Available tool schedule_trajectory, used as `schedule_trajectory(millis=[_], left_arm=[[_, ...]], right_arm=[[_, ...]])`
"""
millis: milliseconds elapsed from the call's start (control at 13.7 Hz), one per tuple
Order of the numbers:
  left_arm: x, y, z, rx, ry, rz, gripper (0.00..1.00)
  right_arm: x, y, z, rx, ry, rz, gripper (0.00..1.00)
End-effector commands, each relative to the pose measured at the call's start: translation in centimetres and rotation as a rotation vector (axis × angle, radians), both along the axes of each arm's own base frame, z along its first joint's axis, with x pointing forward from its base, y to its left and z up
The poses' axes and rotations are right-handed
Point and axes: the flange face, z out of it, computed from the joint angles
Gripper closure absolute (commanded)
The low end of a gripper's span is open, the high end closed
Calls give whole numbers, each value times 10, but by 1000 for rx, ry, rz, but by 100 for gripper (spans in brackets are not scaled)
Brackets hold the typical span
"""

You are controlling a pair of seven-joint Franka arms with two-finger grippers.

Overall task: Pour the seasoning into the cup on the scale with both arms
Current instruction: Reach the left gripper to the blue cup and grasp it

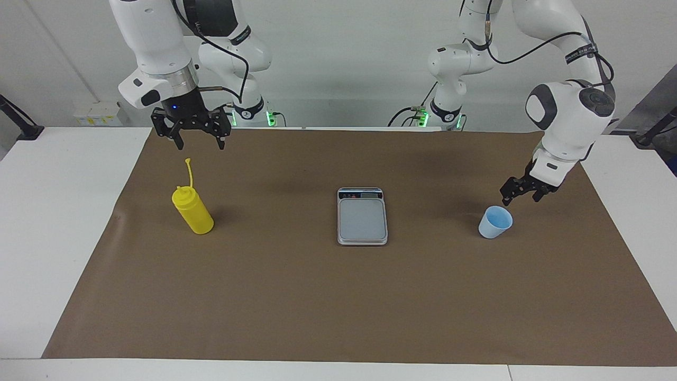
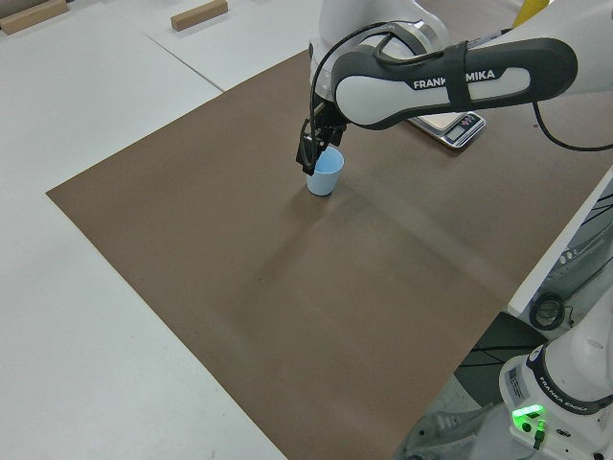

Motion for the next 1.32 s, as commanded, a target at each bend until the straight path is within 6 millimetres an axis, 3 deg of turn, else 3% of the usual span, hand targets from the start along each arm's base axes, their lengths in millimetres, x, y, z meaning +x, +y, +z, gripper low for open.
schedule_trajectory(millis=[0,293,805,1024,1098,1244], left_arm=[[9,1,-21,-24,-9,86,0],[10,-5,-53,-29,21,122,0],[1,-8,-74,-28,38,114,0],[2,-8,-73,-27,36,85,82],[2,-9,-73,-27,34,74,100],[4,-8,-69,-26,33,45,100]], right_arm=[[-5,-4,0,-1,-3,13,0],[-5,-3,0,-1,-2,14,0],[-4,-4,0,-1,-6,14,0],[-6,-4,0,-2,6,13,0],[-6,-4,1,-2,4,16,0],[-9,-3,-2,-4,32,10,0]])
